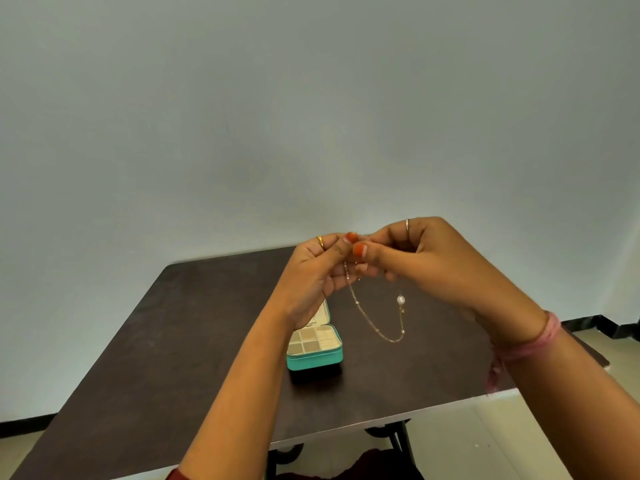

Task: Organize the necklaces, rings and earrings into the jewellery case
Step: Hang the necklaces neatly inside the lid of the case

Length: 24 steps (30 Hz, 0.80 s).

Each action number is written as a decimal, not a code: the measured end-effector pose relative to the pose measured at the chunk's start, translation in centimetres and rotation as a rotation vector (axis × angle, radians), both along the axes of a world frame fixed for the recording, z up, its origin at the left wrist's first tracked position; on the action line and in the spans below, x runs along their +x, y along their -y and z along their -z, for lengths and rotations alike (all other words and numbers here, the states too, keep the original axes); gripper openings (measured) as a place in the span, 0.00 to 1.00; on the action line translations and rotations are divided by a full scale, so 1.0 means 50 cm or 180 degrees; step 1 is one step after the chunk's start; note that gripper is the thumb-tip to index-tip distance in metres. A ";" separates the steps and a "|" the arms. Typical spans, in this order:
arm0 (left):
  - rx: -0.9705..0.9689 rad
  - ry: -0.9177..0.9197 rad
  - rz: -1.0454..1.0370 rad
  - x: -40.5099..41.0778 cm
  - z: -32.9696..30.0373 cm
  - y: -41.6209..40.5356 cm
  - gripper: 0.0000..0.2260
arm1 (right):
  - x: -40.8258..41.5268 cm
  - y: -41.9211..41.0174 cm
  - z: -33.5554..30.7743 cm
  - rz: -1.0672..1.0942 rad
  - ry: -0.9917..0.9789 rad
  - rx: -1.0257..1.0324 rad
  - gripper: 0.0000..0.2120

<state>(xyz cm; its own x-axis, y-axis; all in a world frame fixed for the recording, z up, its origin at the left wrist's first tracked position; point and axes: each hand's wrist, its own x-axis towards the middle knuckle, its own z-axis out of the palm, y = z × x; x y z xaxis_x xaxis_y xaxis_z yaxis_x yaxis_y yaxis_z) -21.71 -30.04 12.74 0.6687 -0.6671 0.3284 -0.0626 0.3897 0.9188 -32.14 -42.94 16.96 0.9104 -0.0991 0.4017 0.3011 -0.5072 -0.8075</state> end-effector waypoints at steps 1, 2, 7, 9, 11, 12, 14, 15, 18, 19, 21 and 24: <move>0.0058 0.0052 0.0027 0.000 0.000 -0.002 0.10 | 0.004 0.002 -0.004 -0.0047 -0.0077 0.0176 0.07; 0.0131 0.0116 0.0070 0.000 0.000 -0.004 0.10 | 0.007 0.004 -0.007 -0.0072 -0.0144 0.0305 0.08; 0.0279 -0.0001 0.0339 0.006 0.004 -0.011 0.11 | 0.020 0.019 -0.008 -0.0225 -0.0524 0.0688 0.12; 0.0266 -0.0129 0.0411 0.007 0.002 -0.014 0.11 | 0.026 0.021 -0.004 -0.0227 -0.0560 0.0810 0.15; 0.0273 -0.0207 0.0473 0.008 0.001 -0.017 0.12 | 0.031 0.022 0.003 -0.0164 -0.0555 0.0863 0.14; 0.0299 -0.0218 0.0505 0.009 0.000 -0.019 0.13 | 0.034 0.023 0.008 -0.0132 -0.0546 0.0882 0.12; 0.0311 -0.0268 0.0604 0.011 0.001 -0.020 0.15 | 0.040 0.026 0.019 -0.0124 -0.0508 0.0949 0.09; 0.0273 -0.0328 0.0675 0.010 0.002 -0.020 0.15 | 0.042 0.029 0.027 -0.0158 -0.0484 0.1019 0.09; -0.0089 -0.0634 0.0856 0.011 0.001 -0.026 0.14 | 0.047 0.034 0.058 -0.0330 -0.0430 0.1535 0.10; -0.0255 -0.0757 0.0896 0.013 -0.001 -0.028 0.14 | 0.048 0.034 0.070 -0.0397 -0.0430 0.1760 0.11; -0.0533 -0.0981 0.0919 0.016 -0.005 -0.031 0.15 | 0.047 0.029 0.090 -0.0550 -0.0422 0.2164 0.11; -0.0779 -0.1214 0.0767 0.014 -0.008 -0.021 0.15 | 0.044 0.018 0.112 -0.0673 -0.0291 0.2358 0.14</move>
<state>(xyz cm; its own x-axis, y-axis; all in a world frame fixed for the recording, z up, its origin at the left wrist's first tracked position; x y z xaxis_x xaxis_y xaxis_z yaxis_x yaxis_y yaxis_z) -21.02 -28.97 13.15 0.6081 -0.7511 0.2569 0.3773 0.5582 0.7389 -29.95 -43.83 11.36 0.9662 -0.1330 0.2208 0.2473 0.2357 -0.9398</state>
